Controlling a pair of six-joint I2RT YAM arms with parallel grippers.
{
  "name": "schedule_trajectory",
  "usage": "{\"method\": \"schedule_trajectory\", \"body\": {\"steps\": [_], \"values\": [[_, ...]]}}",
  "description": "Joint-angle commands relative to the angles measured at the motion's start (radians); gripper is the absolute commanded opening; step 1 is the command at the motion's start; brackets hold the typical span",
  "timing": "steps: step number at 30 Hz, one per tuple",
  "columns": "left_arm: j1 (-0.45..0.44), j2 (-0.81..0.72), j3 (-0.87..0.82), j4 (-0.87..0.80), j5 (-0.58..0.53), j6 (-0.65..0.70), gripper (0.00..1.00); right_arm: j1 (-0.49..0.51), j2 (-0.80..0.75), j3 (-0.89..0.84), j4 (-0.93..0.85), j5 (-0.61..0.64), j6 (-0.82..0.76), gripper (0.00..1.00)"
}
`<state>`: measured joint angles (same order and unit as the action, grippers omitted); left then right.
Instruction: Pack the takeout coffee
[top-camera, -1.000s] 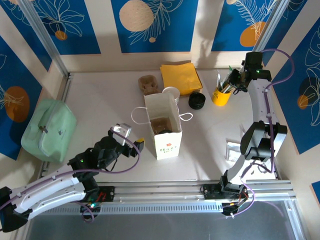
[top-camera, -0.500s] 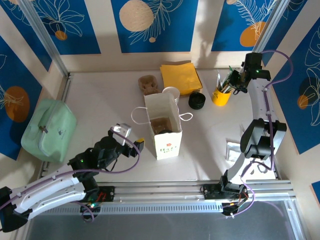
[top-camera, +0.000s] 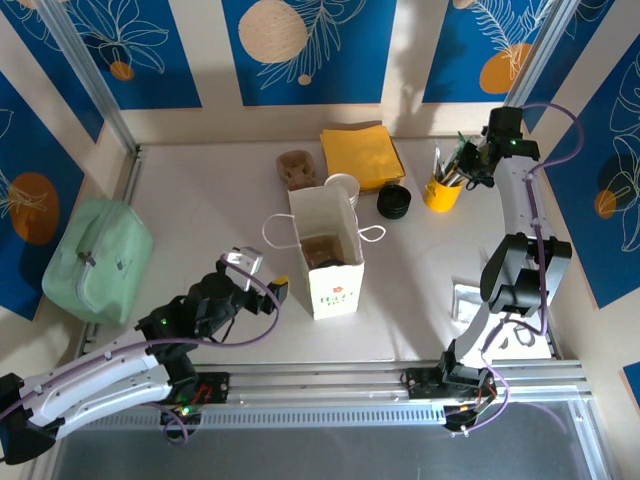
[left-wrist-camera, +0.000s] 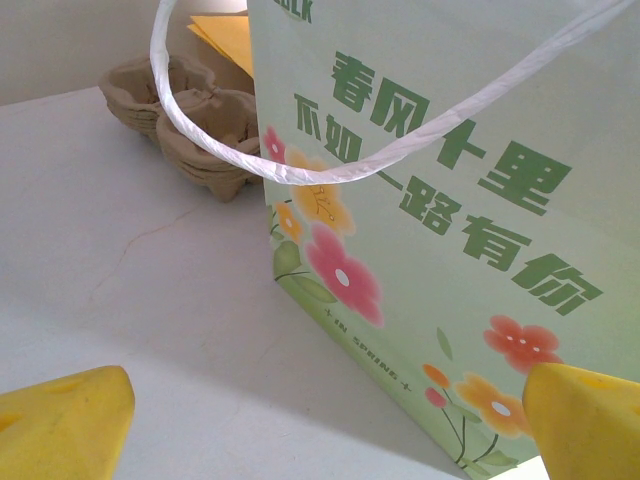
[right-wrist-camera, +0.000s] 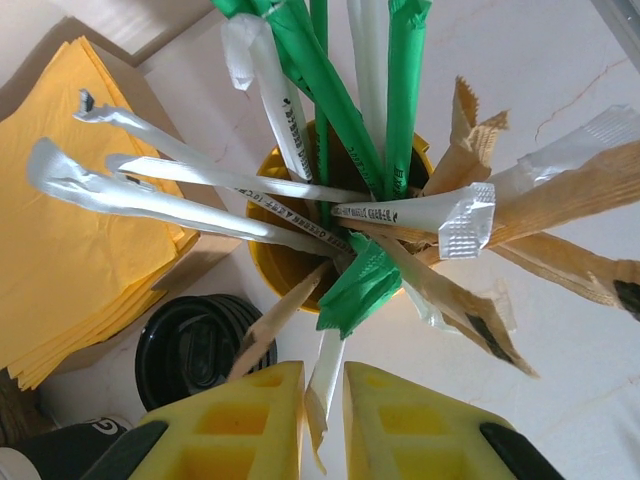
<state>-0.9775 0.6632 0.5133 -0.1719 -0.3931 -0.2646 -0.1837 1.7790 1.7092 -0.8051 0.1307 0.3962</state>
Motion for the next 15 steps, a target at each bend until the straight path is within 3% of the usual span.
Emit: {"method": "schedule_trajectory", "body": {"steps": [1,15], "values": [[-0.007,-0.003,0.002,0.015,0.012,-0.016,0.99,-0.007,0.021,0.021,-0.022,-0.022,-0.005,0.19],[-0.007,0.002,0.000,0.019,0.010,-0.017,0.99,0.001,0.029,0.042,-0.037,-0.033,-0.013,0.14]]}}
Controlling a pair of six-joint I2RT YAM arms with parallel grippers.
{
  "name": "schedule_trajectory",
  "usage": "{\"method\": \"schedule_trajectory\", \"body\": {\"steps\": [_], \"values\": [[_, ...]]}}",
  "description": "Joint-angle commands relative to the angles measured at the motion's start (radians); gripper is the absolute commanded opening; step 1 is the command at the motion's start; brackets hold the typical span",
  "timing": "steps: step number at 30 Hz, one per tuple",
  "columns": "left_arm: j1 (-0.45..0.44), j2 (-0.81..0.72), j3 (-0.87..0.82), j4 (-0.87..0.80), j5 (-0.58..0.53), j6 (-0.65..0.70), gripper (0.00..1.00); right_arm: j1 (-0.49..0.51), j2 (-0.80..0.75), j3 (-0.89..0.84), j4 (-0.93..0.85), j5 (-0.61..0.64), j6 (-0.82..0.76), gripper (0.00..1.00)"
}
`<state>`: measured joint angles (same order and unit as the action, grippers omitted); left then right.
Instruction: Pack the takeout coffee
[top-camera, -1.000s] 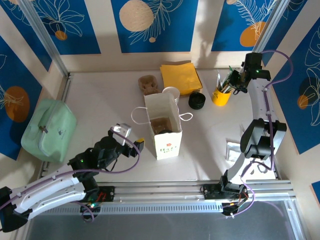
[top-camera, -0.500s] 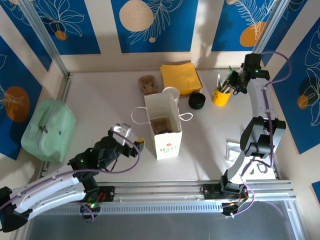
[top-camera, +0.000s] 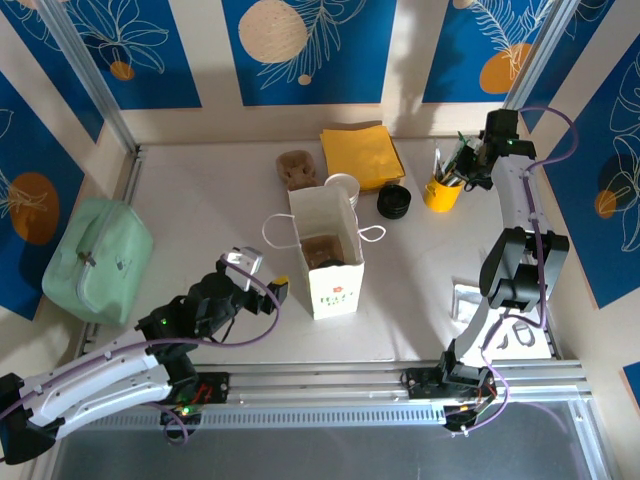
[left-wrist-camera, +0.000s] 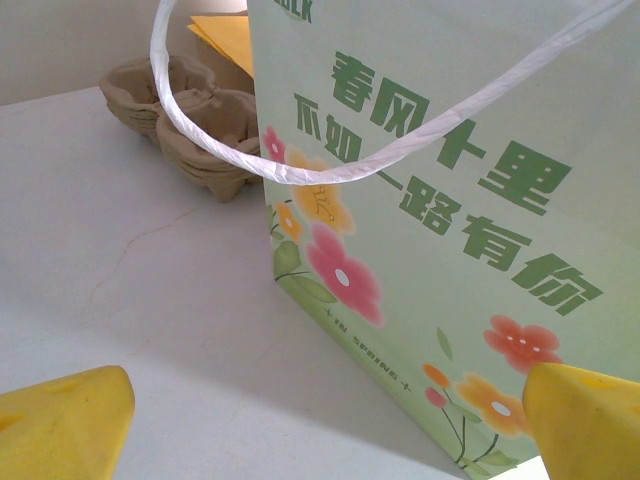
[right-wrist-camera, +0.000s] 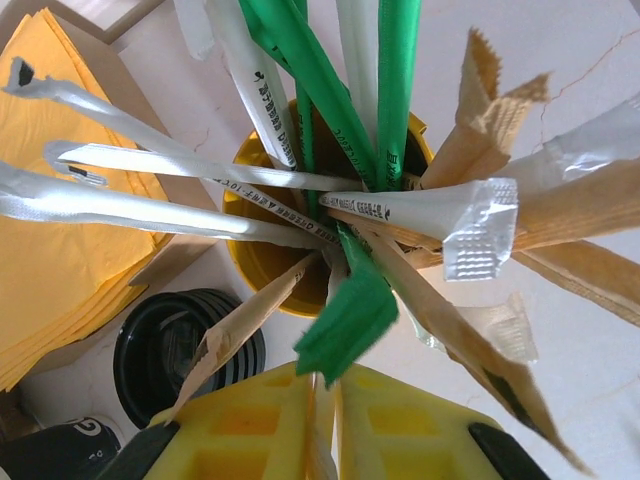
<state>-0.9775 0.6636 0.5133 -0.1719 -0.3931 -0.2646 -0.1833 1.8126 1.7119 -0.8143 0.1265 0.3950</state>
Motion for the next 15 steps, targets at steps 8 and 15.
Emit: {"method": "schedule_trajectory", "body": {"steps": [8,15], "values": [[-0.007,-0.003,0.004,0.015,0.011,-0.017,1.00,0.022,-0.073,0.095,-0.104,0.016,-0.055,0.11],[-0.007,0.001,0.008,0.020,0.016,-0.016,0.99,0.035,-0.158,0.146,-0.227,0.022,-0.071,0.11]]}}
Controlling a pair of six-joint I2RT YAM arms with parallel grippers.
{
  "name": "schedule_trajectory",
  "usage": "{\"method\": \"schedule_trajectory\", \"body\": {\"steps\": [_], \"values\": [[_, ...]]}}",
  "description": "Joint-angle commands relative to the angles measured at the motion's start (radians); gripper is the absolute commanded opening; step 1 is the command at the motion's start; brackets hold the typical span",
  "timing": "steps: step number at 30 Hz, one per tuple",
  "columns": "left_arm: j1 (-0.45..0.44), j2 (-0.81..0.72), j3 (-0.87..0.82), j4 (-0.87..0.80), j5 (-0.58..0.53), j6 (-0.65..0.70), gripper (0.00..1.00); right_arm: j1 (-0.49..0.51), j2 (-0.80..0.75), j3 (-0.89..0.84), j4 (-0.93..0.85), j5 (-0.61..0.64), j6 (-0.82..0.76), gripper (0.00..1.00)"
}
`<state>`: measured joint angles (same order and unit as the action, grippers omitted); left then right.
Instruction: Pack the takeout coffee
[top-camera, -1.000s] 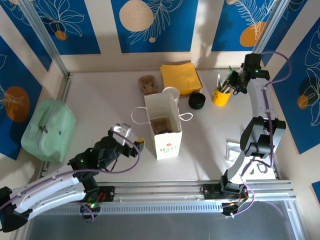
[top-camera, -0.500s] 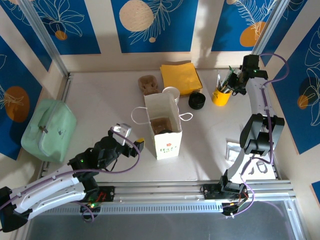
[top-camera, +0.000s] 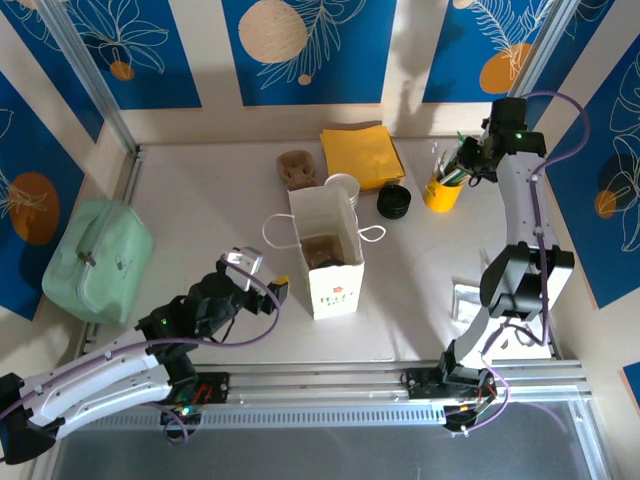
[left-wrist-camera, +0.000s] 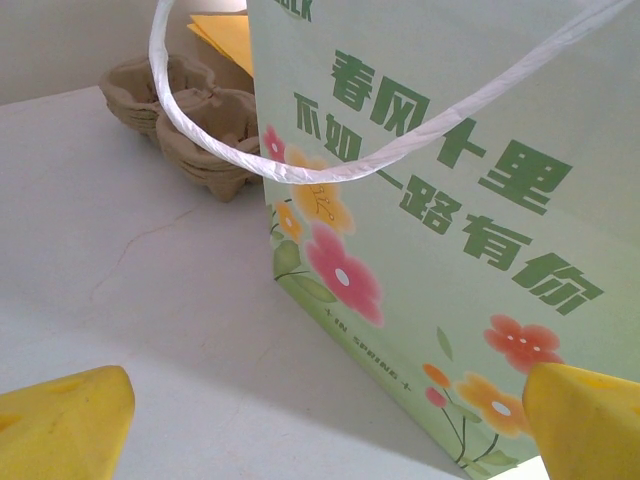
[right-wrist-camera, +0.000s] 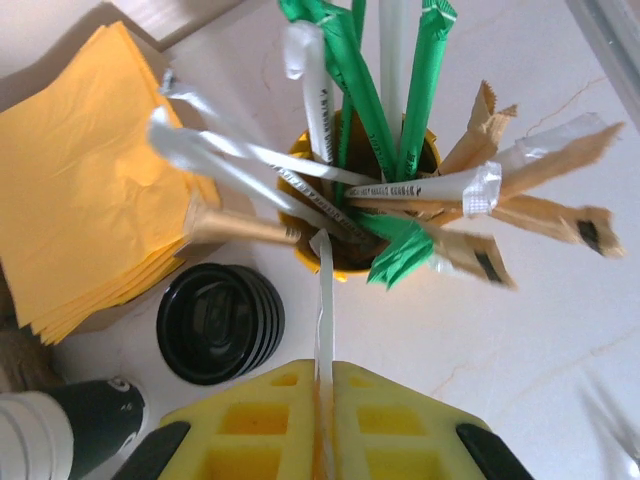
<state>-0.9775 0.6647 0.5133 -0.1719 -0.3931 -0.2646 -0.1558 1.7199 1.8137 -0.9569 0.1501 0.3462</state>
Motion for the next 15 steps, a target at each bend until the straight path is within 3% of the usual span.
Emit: {"method": "schedule_trajectory", "body": {"steps": [1,15], "values": [[-0.007,0.001,0.011,0.019,0.015,-0.015,0.99,0.016,-0.084,0.045,-0.099,0.006,-0.028,0.11],[-0.007,-0.013,0.026,-0.003,0.022,-0.021,1.00,0.152,-0.341,0.123,-0.252,0.101,-0.039,0.10]]}}
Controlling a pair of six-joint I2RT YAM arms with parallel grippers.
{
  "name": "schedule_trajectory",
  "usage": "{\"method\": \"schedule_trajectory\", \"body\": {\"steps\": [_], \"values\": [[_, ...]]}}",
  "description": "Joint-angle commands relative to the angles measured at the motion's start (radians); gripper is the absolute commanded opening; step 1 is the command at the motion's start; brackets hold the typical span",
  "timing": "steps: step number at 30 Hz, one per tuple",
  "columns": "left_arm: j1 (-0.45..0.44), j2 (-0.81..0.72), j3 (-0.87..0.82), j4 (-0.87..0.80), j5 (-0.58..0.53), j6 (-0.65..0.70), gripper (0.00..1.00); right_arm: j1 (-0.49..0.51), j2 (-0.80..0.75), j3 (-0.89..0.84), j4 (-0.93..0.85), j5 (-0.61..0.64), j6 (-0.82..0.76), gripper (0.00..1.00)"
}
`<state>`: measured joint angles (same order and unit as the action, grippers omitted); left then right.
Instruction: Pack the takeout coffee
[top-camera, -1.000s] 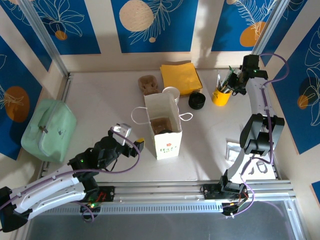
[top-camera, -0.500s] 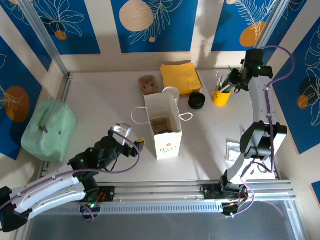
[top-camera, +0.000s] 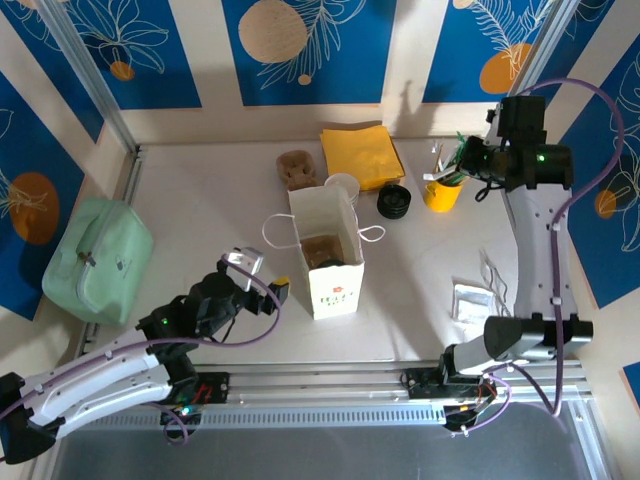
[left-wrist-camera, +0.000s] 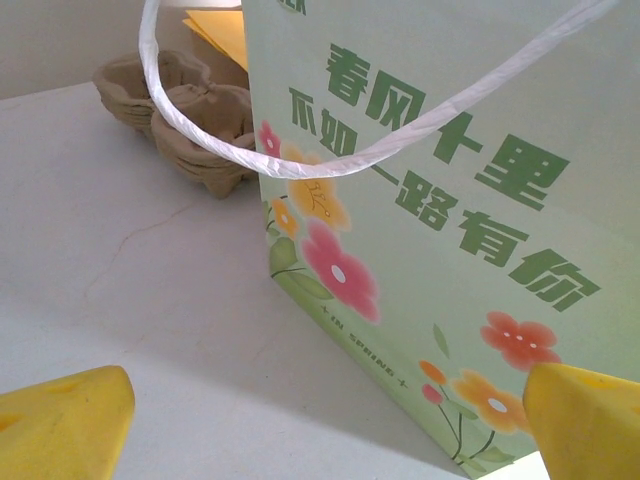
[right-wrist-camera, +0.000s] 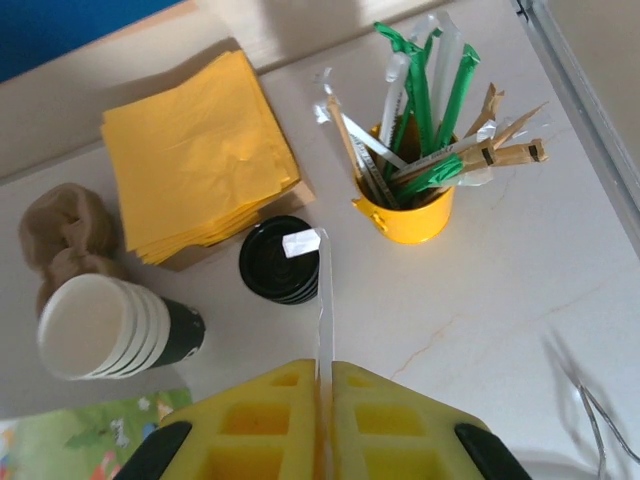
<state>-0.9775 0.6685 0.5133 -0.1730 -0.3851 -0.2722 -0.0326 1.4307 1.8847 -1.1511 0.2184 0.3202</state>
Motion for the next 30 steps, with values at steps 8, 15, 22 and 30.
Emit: {"method": "schedule_trajectory", "body": {"steps": [8,15,22,30], "values": [[-0.007,-0.024,0.055,-0.029,0.000,0.006,1.00,0.124,-0.158,0.153,-0.134,-0.056,0.026,0.12],[-0.007,-0.024,0.058,-0.034,0.002,0.007,1.00,0.187,-0.167,0.227,-0.171,-0.357,0.102,0.12],[-0.007,-0.030,0.063,-0.042,-0.001,0.006,1.00,0.423,-0.113,0.279,-0.220,-0.269,0.145,0.12],[-0.007,-0.022,0.072,-0.043,0.007,0.010,1.00,0.731,0.052,0.381,-0.325,0.072,0.145,0.12]]}}
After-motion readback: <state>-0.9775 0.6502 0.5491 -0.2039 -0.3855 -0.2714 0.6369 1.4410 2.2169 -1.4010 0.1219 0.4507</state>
